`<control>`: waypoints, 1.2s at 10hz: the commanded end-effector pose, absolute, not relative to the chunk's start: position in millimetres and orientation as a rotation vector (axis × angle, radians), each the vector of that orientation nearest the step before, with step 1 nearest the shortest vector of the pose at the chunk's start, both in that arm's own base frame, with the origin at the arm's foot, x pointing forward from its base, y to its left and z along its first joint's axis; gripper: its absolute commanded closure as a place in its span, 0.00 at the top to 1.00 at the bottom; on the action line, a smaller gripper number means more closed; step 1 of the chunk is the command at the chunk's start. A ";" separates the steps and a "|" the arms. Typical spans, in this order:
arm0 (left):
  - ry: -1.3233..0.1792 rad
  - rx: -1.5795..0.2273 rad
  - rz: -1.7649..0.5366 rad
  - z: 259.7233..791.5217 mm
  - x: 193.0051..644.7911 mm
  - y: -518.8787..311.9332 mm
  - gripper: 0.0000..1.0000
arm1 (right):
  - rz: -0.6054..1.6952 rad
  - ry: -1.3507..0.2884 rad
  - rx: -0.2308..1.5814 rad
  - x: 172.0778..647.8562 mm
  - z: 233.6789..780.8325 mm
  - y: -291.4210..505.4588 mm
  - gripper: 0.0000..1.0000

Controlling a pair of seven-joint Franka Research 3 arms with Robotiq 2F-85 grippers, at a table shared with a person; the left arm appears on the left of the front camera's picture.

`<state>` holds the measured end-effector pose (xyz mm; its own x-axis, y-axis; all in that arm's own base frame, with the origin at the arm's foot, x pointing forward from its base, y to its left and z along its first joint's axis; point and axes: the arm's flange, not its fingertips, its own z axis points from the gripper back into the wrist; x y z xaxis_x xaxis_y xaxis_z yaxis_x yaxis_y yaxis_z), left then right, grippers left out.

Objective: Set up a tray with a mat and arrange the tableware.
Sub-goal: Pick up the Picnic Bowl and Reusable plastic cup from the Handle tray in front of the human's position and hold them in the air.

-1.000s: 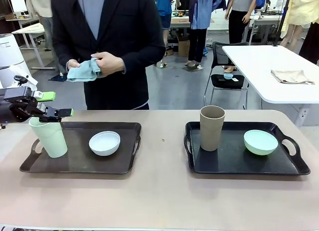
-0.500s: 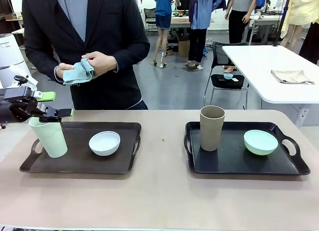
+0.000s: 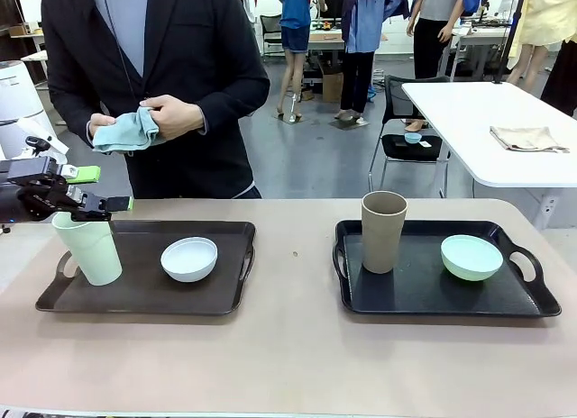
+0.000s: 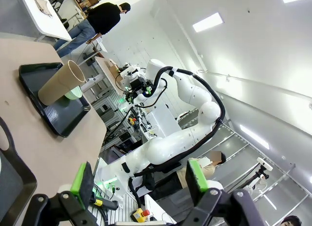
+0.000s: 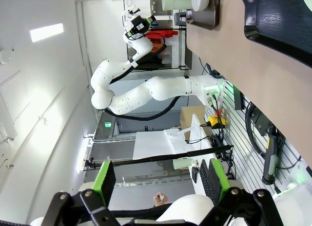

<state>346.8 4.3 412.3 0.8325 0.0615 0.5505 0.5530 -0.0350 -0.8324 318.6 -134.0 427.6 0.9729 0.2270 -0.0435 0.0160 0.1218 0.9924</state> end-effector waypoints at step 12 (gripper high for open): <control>-0.910 -0.949 -1.245 519.7 338.8 130.8 1.00 | 0.055 -0.127 1.005 299.2 625.9 44.5 1.00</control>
<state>333.6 99.5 508.0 0.3050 -0.2893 0.9073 0.9510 0.0414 -0.3064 297.6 -12.7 589.2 0.9898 0.0391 0.1369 -0.1412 0.3931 0.9086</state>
